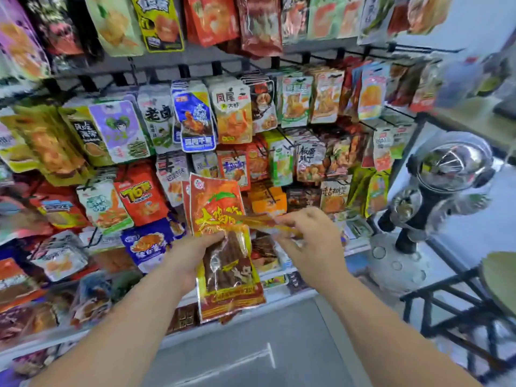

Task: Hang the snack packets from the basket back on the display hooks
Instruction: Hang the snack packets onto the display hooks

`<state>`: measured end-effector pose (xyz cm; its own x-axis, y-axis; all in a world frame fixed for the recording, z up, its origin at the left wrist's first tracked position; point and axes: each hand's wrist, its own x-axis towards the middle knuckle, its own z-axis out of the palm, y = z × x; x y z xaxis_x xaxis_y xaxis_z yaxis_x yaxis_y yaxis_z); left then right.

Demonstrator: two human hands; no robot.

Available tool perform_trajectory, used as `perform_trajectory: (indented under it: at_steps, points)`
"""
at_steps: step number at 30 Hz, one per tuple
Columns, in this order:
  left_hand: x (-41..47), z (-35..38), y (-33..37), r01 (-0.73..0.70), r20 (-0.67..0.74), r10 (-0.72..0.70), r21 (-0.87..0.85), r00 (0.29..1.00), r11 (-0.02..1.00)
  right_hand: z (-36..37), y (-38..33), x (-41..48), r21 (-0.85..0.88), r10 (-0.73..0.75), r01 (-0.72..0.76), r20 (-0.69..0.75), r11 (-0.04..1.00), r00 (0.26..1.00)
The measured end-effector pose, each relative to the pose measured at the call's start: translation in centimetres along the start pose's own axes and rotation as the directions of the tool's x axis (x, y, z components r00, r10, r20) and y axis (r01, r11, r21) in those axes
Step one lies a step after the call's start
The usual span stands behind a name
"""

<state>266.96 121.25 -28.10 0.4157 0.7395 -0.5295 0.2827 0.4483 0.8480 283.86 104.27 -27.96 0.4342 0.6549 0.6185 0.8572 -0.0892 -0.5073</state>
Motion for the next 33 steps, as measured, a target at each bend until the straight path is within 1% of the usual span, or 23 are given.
perform_trajectory:
  at_steps: [2, 4, 7, 9, 12, 14, 16, 17, 18, 19, 20, 21, 22, 23, 24, 25, 26, 27, 28, 31, 33]
  points:
    - [-0.1, 1.4, 0.1, 0.068, 0.108, -0.062, -0.05, 0.992, 0.996, 0.7, 1.4, -1.8, -0.025, -0.095, 0.098, 0.086, 0.995, 0.992]
    - [0.0, 2.4, 0.2, 0.134, 0.204, -0.114, -0.087, 0.972, 0.987, 1.2, 2.7, -3.2, -0.026, -0.201, 0.206, 0.121, 0.978, 0.972]
    - [0.2, 3.0, 0.2, 0.154, 0.241, -0.134, -0.066, 0.961, 0.986, 1.3, 4.1, -3.9, -0.03, -0.319, 0.323, 0.102, 0.946, 0.942]
    - [0.3, 3.1, -0.1, 0.16, 0.297, -0.152, -0.002, 0.943, 0.987, 1.5, 4.5, -4.0, -0.065, -0.377, 0.388, 0.136, 0.92, 0.916]
    - [0.9, 3.0, -0.7, 0.138, 0.303, -0.154, 0.073, 0.94, 0.988, 2.1, 5.3, -3.8, -0.108, -0.375, 0.406, 0.225, 0.907, 0.899]
    - [1.9, 2.8, -0.9, 0.115, 0.27, -0.132, 0.077, 0.954, 0.99, 2.9, 6.0, -3.8, -0.142, -0.307, 0.351, 0.261, 0.926, 0.915]
    - [2.8, 2.4, -0.9, 0.063, 0.248, -0.082, 0.085, 0.965, 0.994, 3.7, 6.5, -3.7, -0.199, -0.171, 0.226, 0.26, 0.954, 0.95]
    - [3.4, 2.2, -1.0, 0.03, 0.238, -0.053, 0.097, 0.97, 0.995, 4.1, 6.5, -3.6, -0.209, -0.067, 0.118, 0.234, 0.971, 0.97]
    - [3.8, 1.9, -1.1, -0.001, 0.233, -0.024, 0.108, 0.972, 0.994, 4.3, 6.4, -3.4, -0.181, 0.054, -0.021, 0.177, 0.983, 0.983]
    - [4.3, 1.6, -1.1, -0.027, 0.235, -0.002, 0.12, 0.972, 0.992, 4.5, 6.1, -3.1, -0.096, 0.202, -0.192, 0.107, 0.977, 0.974]
    - [4.7, 1.3, -1.1, -0.046, 0.243, 0.013, 0.13, 0.97, 0.99, 4.7, 5.8, -2.7, 0.049, 0.369, -0.371, 0.042, 0.927, 0.928]
    - [5.1, 1.0, -1.0, -0.064, 0.258, 0.025, 0.145, 0.966, 0.987, 4.8, 5.7, -2.1, 0.229, 0.542, -0.528, -0.002, 0.818, 0.84]
    - [5.5, 0.7, -0.9, -0.084, 0.277, 0.037, 0.16, 0.96, 0.983, 5.1, 5.8, -1.4, 0.385, 0.7, -0.647, 0.004, 0.658, 0.714]
    - [6.0, 0.4, -0.8, -0.096, 0.294, 0.042, 0.174, 0.955, 0.98, 5.3, 5.8, -0.6, 0.516, 0.811, -0.712, 0.055, 0.477, 0.583]
    - [6.5, 0.1, -0.7, -0.105, 0.311, 0.044, 0.183, 0.949, 0.978, 5.8, 6.2, -0.1, 0.604, 0.875, -0.733, 0.117, 0.313, 0.47]
    - [6.9, -0.1, -0.6, -0.11, 0.333, 0.041, 0.189, 0.942, 0.976, 6.2, 6.5, 0.5, 0.669, 0.905, -0.719, 0.167, 0.186, 0.39]
    - [7.3, -0.2, -0.6, -0.112, 0.354, 0.035, 0.199, 0.935, 0.974, 6.6, 6.5, 1.0, 0.709, 0.918, -0.699, 0.214, 0.09, 0.335]
    - [7.6, -0.3, -0.6, -0.113, 0.37, 0.027, 0.213, 0.929, 0.971, 7.2, 6.6, 1.3, 0.723, 0.92, -0.69, 0.251, 0.027, 0.299]
    - [8.1, -0.4, -0.7, -0.114, 0.376, 0.022, 0.224, 0.926, 0.968, 7.6, 6.4, 1.6, 0.716, 0.92, -0.698, 0.277, -0.006, 0.276]
    - [9.1, -0.8, -1.3, -0.104, 0.366, 0.01, 0.237, 0.931, 0.966, 8.6, 6.5, 2.5, 0.691, 0.926, -0.723, 0.277, -0.008, 0.255]
    - [9.6, -1.1, -1.7, -0.1, 0.351, -0.002, 0.271, 0.936, 0.957, 8.9, 7.2, 3.2, 0.71, 0.936, -0.703, 0.274, -0.043, 0.219]
